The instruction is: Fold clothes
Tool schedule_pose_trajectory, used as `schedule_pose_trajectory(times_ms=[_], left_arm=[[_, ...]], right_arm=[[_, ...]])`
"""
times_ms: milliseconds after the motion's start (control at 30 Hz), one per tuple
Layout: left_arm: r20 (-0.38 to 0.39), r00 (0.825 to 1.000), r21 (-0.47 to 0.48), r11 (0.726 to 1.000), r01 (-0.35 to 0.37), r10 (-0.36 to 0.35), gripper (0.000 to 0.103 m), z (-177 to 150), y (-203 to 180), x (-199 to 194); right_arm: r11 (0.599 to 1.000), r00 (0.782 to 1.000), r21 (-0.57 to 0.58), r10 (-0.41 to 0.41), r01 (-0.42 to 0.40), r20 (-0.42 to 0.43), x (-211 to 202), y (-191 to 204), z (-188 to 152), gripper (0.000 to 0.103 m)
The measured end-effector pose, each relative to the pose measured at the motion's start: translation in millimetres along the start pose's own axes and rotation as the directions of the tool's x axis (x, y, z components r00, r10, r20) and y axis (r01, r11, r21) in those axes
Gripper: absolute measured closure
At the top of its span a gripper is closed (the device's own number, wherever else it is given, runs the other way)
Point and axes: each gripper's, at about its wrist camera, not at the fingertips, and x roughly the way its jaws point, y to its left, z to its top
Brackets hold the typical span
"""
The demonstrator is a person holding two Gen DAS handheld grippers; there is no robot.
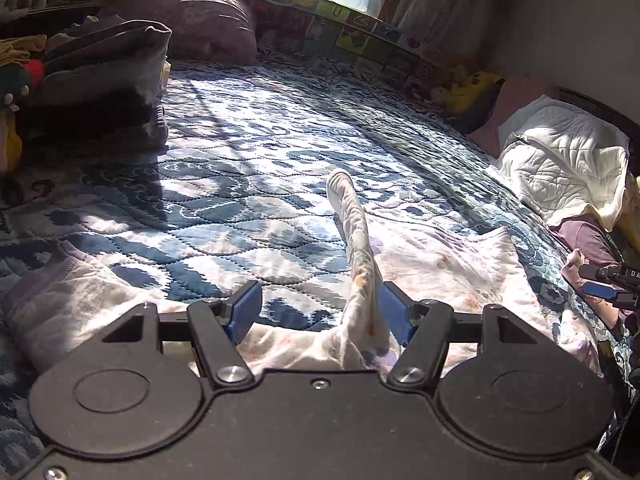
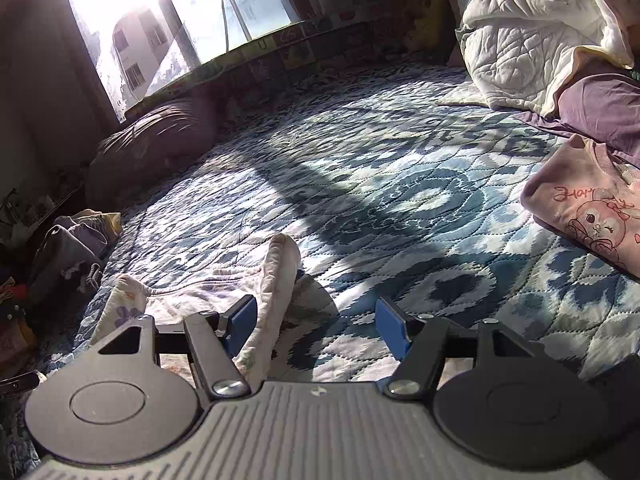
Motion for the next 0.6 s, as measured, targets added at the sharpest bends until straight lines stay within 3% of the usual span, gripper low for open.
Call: schedule_pose_trajectory(times_ms=[67,133,200,233,267,300,333,367,433,533,600], left_arm=[[-0.041,0.999,0.043,0.999,0.025,-0.024,0.037,19,-13,31],[-0.093,0.996,0.053,0.998,0.014,-0.009,0.037,32,-21,63],[-0.154,0.988,0.057,0.998,0.010,-0.001,0.037,40,-22,94],[-0.189,0.982,0.046,0.998,0.029,-0.020,0.037,43,-21,108],[-0.197,0.980,0.031,0.999,0.015,-0.009,0.039,44,-18,118],[-0.206,0.979,0.016,1.000,0.005,-0.002,0.042,45,-15,128],[-0.224,0.974,0.008,1.000,0.020,-0.017,0.073,46,-12,136],[-0.235,0.971,-0.005,1.000,0.030,-0.031,0.096,46,-8,142],[-0.190,0.979,-0.037,0.997,0.061,-0.067,0.096,47,0,136],[-0.052,0.991,-0.130,0.985,0.113,-0.121,0.096,46,23,113],[-0.070,0.995,-0.195,0.979,0.062,-0.077,0.096,45,41,115]], right_arm=[[1.000,0.996,0.010,-0.018,0.019,-0.092,34,10,8,0.031],[0.998,0.991,-0.004,-0.066,0.066,-0.117,57,17,11,0.032],[0.998,0.988,0.002,-0.060,0.061,-0.140,76,20,13,0.039],[0.999,0.987,0.003,-0.046,0.047,-0.153,84,21,14,0.055],[0.999,0.985,-0.008,-0.042,0.041,-0.165,91,23,15,0.086],[0.999,0.984,-0.023,-0.043,0.040,-0.172,97,25,16,0.094],[0.999,0.985,-0.034,-0.031,0.025,-0.172,102,26,18,0.094],[0.999,0.986,-0.051,-0.004,-0.005,-0.167,105,29,20,0.094],[0.992,0.991,-0.112,0.046,-0.060,-0.127,106,39,29,0.094],[0.981,0.995,-0.166,0.087,-0.095,-0.058,107,52,48,0.094],[0.989,0.992,-0.124,0.075,-0.087,-0.098,125,51,58,0.092]])
